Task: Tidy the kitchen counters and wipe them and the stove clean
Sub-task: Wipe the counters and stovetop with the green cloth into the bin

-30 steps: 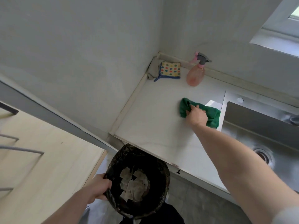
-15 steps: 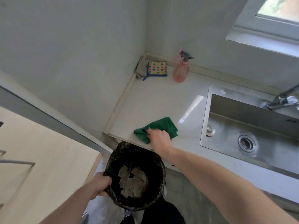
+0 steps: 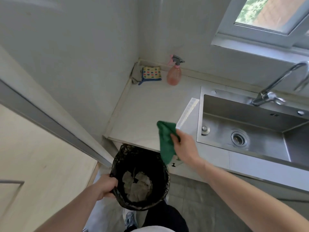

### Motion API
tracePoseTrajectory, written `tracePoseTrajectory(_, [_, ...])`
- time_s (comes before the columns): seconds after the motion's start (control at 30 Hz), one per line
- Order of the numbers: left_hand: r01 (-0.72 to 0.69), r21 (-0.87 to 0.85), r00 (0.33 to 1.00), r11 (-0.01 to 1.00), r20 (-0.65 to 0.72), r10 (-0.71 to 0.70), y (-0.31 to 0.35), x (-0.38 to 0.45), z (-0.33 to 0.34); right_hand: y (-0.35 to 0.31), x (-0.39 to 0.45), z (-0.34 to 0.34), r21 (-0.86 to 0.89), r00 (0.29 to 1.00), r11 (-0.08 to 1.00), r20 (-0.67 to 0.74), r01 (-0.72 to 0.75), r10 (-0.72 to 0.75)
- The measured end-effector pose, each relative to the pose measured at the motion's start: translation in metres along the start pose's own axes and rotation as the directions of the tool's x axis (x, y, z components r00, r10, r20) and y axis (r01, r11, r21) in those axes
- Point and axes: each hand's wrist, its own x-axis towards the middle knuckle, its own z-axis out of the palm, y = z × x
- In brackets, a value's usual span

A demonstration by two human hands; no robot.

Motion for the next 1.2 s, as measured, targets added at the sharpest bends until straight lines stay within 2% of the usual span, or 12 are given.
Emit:
tracePoseTrajectory(0.1, [0.004, -0.002, 1.000, 1.000, -0.004, -0.004, -0.001, 0.001, 0.000, 0.005, 0.031, -0.023, 0.011, 0.984, 1.000, -0.179, -0.018, 0.020])
tracePoseTrajectory(0.17, [-0.001, -0.004, 1.000, 1.000, -0.010, 0.001, 0.000, -0.001, 0.001, 0.013, 0.049, -0.023, -0.017, 0.978, 0.999, -0.207, -0.033, 0.028])
tracePoseTrajectory(0.27, [-0.008, -0.001, 1.000, 1.000, -0.023, 0.008, 0.001, -0.004, 0.004, 0.040, 0.061, 0.001, -0.160, 0.996, 0.983, -0.048, -0.087, 0.080])
tracePoseTrajectory(0.33, [-0.007, -0.009, 1.000, 1.000, -0.024, 0.007, 0.001, -0.004, 0.005, 0.052, 0.051, 0.026, -0.273, 0.987, 0.957, 0.099, -0.095, 0.126])
tracePoseTrajectory(0.37, [-0.007, -0.013, 1.000, 1.000, -0.021, 0.007, 0.001, -0.005, 0.005, 0.054, 0.043, 0.038, -0.305, 0.983, 0.948, 0.125, -0.093, 0.137])
tracePoseTrajectory(0.5, [-0.010, -0.035, 1.000, 0.999, -0.019, 0.010, -0.002, -0.002, 0.003, 0.037, 0.006, 0.065, -0.283, 0.988, 0.958, 0.136, -0.032, 0.074])
tracePoseTrajectory(0.67, [-0.018, -0.036, 1.000, 0.999, -0.011, 0.017, -0.005, -0.005, 0.004, 0.011, -0.036, 0.061, -0.169, 0.957, 0.982, 0.287, 0.088, -0.036])
tracePoseTrajectory(0.87, [-0.014, -0.073, 1.000, 0.997, -0.022, 0.012, -0.011, -0.007, -0.003, -0.040, -0.006, 0.055, 0.021, 0.993, 0.994, 0.054, 0.108, -0.109])
tracePoseTrajectory(1.0, [-0.001, -0.099, 1.000, 0.995, -0.027, -0.001, -0.016, -0.005, -0.008, -0.074, 0.037, 0.072, -0.010, 0.972, 0.972, 0.023, 0.235, -0.234])
tracePoseTrajectory(1.1, [0.016, -0.123, 0.999, 0.992, -0.032, -0.020, -0.021, 0.000, -0.012, -0.081, 0.061, 0.102, -0.123, 0.922, 0.923, 0.183, 0.365, -0.341])
tracePoseTrajectory(1.2, [0.031, -0.136, 0.999, 0.990, -0.039, -0.037, -0.027, 0.004, -0.014, -0.068, 0.076, 0.137, -0.266, 0.866, 0.876, 0.420, 0.402, -0.270])
